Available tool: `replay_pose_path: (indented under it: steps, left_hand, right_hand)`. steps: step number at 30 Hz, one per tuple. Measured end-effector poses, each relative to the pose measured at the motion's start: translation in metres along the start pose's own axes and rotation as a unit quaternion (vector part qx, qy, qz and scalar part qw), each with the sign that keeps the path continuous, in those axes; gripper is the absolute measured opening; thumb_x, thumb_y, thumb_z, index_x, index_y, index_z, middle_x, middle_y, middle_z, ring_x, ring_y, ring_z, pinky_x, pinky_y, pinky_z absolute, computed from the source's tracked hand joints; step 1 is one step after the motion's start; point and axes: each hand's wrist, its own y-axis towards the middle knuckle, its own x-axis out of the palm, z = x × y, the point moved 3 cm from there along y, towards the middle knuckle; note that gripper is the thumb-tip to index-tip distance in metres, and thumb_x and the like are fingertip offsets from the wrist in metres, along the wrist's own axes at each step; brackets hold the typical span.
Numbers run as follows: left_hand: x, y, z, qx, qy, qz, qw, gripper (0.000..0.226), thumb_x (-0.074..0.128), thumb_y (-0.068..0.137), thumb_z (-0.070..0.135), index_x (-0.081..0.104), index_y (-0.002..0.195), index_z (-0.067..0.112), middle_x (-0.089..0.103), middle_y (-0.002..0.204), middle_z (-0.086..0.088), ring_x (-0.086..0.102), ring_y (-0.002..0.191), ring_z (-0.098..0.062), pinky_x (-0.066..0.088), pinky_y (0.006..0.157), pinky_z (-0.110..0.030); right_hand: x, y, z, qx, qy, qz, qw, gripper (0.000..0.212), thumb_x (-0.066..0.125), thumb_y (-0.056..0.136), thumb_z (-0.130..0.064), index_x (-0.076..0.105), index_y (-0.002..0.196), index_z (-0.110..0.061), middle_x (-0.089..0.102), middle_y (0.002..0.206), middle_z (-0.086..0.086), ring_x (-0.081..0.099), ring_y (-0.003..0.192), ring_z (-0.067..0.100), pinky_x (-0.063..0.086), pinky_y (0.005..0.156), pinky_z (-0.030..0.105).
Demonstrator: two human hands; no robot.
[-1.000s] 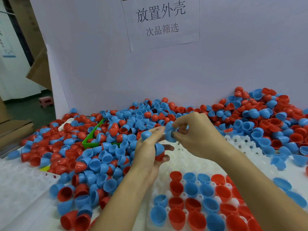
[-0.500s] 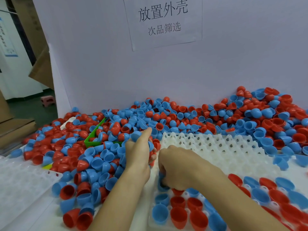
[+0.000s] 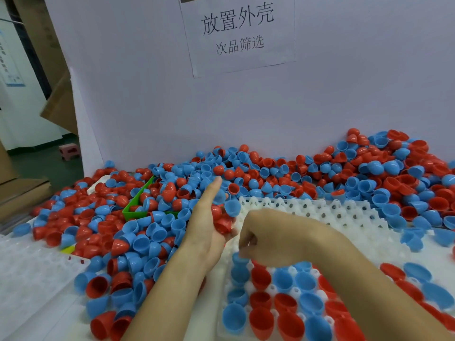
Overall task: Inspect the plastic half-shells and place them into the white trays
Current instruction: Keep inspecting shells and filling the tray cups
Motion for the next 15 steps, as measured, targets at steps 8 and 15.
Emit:
replay_pose_path:
  steps: [8, 15]
  left_hand:
    - [0.008, -0.003, -0.006, 0.042, 0.039, -0.025, 0.998, 0.021, 0.049, 0.099, 0.013, 0.069, 0.104, 0.008, 0.062, 0.078, -0.007, 0.053, 0.063, -0.016, 0.042, 0.05, -0.028]
    - [0.01, 0.001, -0.014, 0.122, 0.186, -0.045, 0.974, 0.014, 0.06, 0.099, 0.02, 0.073, 0.094, 0.016, 0.061, 0.062, 0.002, 0.052, 0.052, -0.009, 0.044, 0.048, -0.024]
  right_hand:
    - [-0.036, -0.006, 0.036, -0.023, 0.109, 0.263, 0.959, 0.016, 0.066, 0.094, -0.025, 0.057, 0.107, -0.03, 0.065, 0.084, -0.011, 0.062, 0.071, 0.005, 0.041, 0.06, 0.011]
    - [-0.034, -0.007, 0.026, -0.073, 0.048, 0.23, 0.969, 0.025, 0.071, 0.086, -0.03, 0.068, 0.109, -0.038, 0.061, 0.089, -0.022, 0.062, 0.077, 0.002, 0.055, 0.073, 0.024]
